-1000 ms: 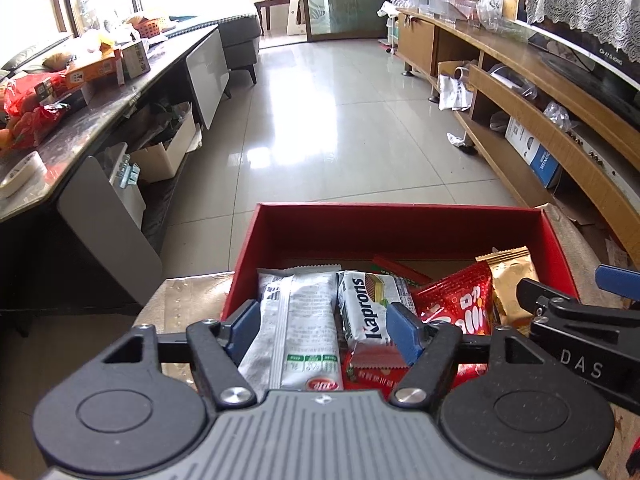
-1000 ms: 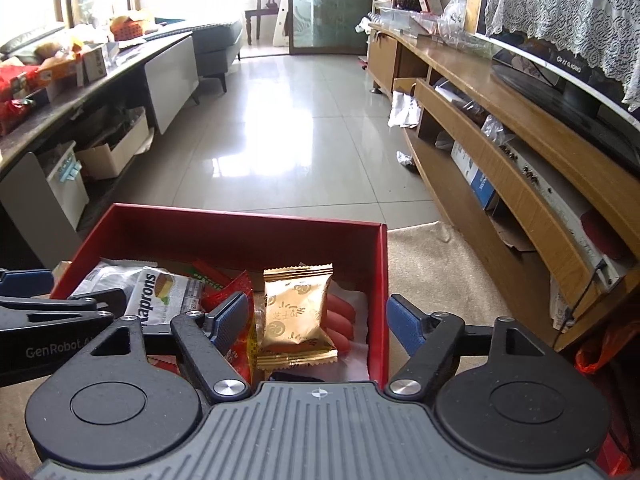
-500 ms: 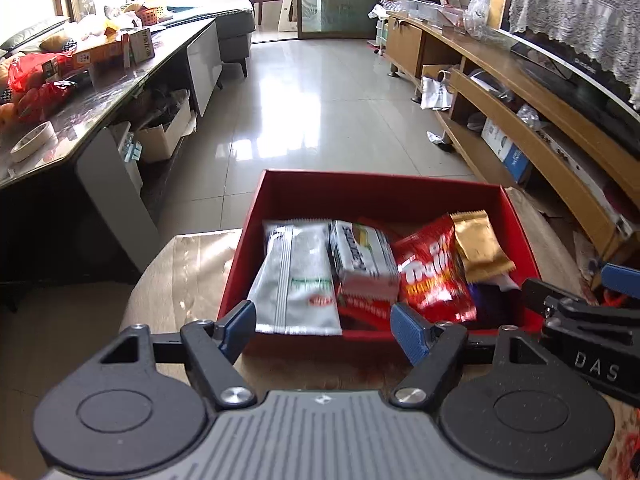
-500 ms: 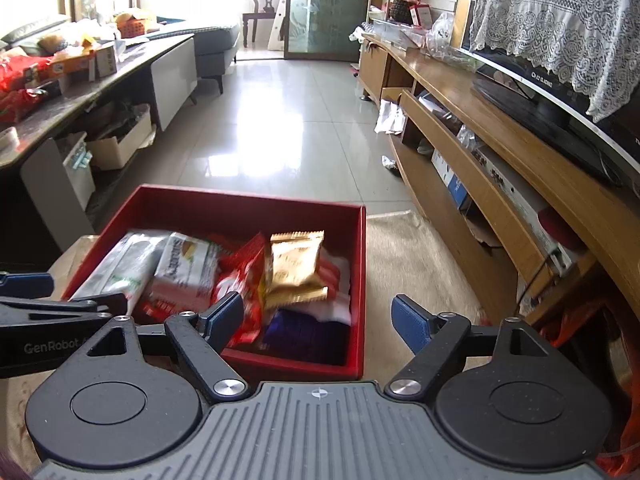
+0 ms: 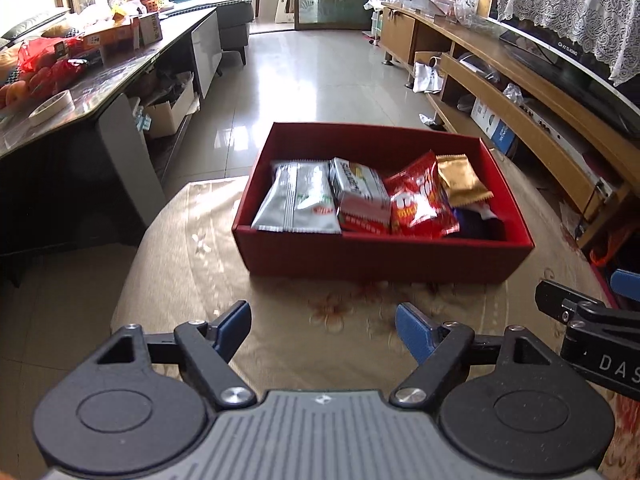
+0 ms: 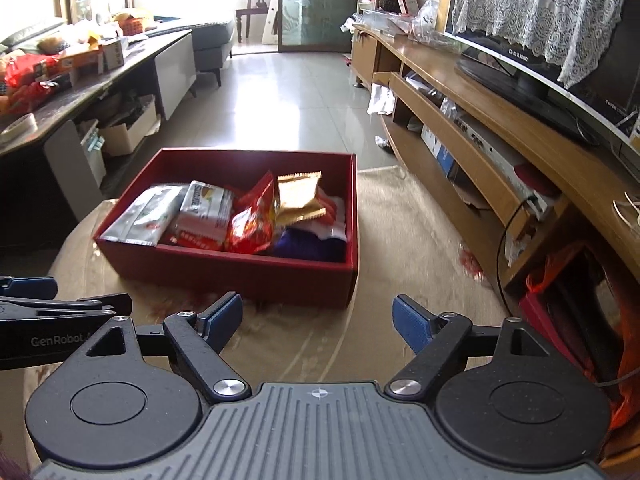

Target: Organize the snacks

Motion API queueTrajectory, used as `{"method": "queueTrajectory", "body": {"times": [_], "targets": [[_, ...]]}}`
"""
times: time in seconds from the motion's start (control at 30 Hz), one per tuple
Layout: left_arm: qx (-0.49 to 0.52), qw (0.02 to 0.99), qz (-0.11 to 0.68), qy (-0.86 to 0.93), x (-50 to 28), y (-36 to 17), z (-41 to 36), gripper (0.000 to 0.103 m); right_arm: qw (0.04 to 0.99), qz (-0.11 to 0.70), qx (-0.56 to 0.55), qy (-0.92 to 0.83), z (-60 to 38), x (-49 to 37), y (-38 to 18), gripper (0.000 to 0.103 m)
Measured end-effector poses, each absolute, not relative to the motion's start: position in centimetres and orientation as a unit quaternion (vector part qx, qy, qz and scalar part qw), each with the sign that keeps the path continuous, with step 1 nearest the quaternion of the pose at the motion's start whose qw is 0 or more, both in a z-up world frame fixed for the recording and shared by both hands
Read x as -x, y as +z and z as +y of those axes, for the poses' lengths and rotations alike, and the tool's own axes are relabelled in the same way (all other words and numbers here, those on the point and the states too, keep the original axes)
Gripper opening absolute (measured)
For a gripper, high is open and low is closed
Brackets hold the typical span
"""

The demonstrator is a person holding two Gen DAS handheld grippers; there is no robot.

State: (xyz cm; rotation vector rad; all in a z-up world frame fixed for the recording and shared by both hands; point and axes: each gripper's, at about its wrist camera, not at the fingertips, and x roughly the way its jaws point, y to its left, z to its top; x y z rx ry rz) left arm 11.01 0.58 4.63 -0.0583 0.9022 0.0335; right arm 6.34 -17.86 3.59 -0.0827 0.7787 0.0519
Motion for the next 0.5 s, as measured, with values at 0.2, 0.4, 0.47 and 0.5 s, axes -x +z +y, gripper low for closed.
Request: {"method": "queueTrajectory", "body": {"times": [0.2,0.4,0.47,0.5], "targets": [[0.033,0.899,0.436,0.015,-8.7,4.4,0.6,0.080,0.919,0.392,0.039,0.031,-17.7,-4.5,2.7,0.087],[0.032,0.897,0.441,0.013,-6.9,3.8,0.5,0.081,0.915,0.402,0.035,0.030,-18.0,-3.1,2.1,0.087],[0.034,0.895,0.444,0.013,-6.5,3.6,0.4,0.081,0.913,0.405,0.034,0.031,-18.1,-2.7,1.9,0.087],[0.035,0.895,0.445,0.011,-6.3,3.5,0.4,0.081,0.912,0.407,0.035,0.031,-18.0,-2.5,1.8,0.087]]}}
